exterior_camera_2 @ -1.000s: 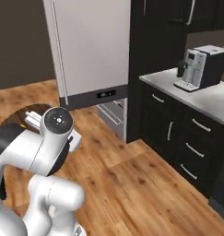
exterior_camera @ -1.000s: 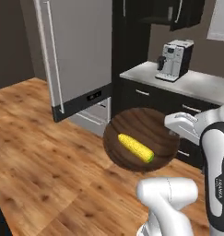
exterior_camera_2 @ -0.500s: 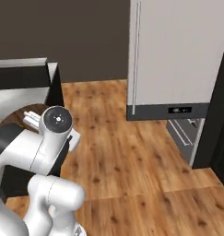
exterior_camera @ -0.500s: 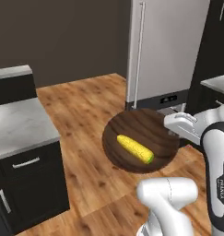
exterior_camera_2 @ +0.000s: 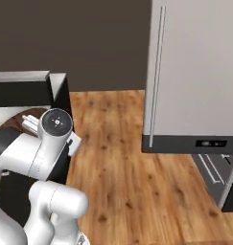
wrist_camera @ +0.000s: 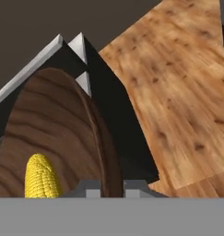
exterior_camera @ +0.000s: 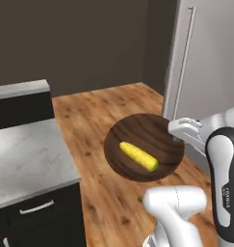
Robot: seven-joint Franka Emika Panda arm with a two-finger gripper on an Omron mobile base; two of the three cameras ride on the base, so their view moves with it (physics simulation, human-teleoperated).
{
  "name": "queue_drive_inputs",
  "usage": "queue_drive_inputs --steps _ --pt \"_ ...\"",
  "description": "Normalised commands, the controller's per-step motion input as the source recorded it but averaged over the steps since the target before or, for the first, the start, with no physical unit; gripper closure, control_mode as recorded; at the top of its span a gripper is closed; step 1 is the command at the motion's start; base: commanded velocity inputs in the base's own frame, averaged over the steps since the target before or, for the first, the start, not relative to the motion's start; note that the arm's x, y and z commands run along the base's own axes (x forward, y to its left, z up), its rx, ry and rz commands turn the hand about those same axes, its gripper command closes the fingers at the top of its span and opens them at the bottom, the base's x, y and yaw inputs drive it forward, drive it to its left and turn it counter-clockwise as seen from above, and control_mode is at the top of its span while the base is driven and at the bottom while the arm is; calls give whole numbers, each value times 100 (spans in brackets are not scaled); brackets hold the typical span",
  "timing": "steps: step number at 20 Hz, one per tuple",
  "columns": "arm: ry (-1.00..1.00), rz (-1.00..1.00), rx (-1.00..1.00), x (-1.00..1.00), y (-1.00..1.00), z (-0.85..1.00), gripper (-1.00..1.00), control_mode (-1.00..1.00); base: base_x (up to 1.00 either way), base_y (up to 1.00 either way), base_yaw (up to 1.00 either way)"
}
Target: Move the glass cup from next to the sink to the open cabinet. Then, move the bowl with the corn to the fridge to clear the area for faucet cleaning.
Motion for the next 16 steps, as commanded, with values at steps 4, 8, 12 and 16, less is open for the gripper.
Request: queue_drive_inputs --steps 4,8,12,16 --pt "0 0 0 0 0 0 100 100 100 -45 12" --pt "0 0 0 0 0 0 100 100 100 -3 22" --pt "0 0 0 0 0 0 100 100 60 30 59" --pt "0 0 0 0 0 0 100 100 46 2 53"
